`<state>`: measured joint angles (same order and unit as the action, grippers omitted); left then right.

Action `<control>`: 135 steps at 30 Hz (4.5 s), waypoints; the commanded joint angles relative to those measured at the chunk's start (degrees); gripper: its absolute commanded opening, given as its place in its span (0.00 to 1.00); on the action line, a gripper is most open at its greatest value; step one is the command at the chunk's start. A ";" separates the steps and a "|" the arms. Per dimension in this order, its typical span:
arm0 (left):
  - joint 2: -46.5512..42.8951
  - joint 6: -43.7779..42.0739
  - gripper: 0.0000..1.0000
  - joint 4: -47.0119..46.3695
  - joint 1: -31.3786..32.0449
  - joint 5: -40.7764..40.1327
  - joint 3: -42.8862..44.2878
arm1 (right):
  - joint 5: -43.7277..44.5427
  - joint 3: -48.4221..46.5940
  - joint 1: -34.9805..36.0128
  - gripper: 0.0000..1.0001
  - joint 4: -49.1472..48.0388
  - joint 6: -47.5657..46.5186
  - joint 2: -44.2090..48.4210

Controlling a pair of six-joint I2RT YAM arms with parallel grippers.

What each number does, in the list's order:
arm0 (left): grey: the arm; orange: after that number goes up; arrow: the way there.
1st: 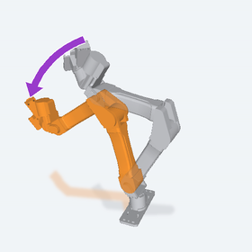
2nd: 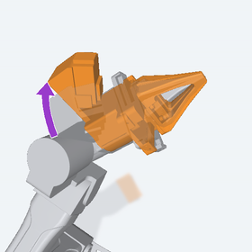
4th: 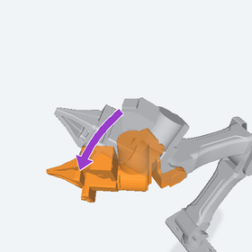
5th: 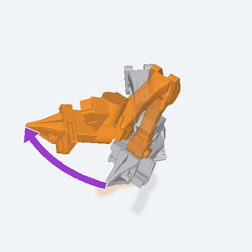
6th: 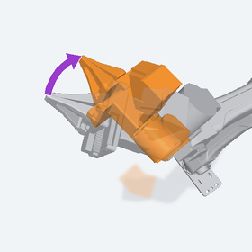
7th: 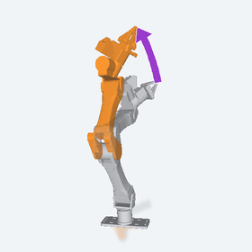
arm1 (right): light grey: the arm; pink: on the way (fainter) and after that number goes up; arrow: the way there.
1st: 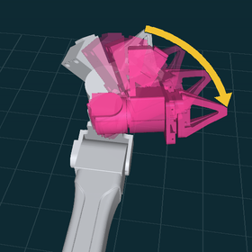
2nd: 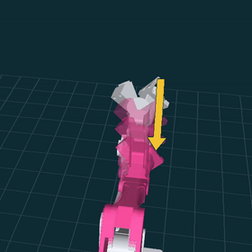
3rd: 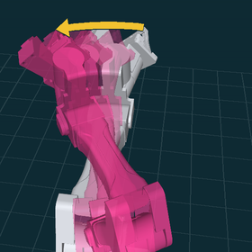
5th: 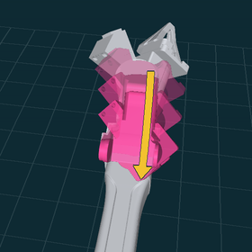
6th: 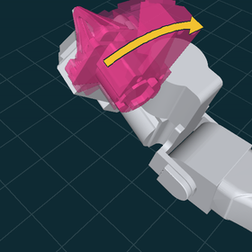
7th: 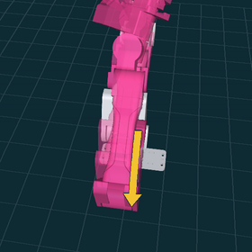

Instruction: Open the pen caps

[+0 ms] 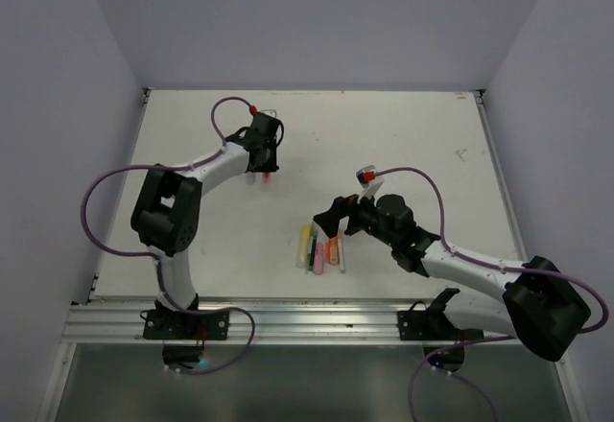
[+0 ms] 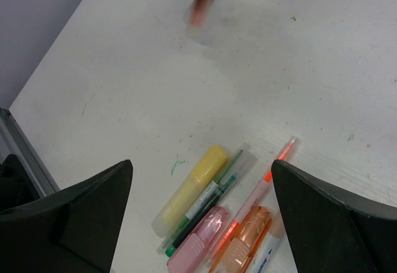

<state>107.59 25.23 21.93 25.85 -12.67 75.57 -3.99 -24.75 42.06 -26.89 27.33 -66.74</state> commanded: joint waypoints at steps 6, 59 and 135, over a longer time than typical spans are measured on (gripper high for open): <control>9.65 -5.89 0.18 6.54 -4.57 3.79 13.28 | 0.56 0.32 -0.40 0.99 -2.99 -0.70 0.38; -61.08 -4.40 1.00 -3.13 -5.89 -0.43 -30.47 | 24.73 -32.89 18.23 0.51 41.48 8.52 -28.43; -54.42 19.85 0.67 -29.49 7.11 22.77 -47.00 | 19.98 -18.31 22.98 0.00 8.17 -6.06 -9.37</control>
<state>52.66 44.03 -3.42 32.40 11.03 29.12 13.96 -43.40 64.84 -14.76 22.39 -78.00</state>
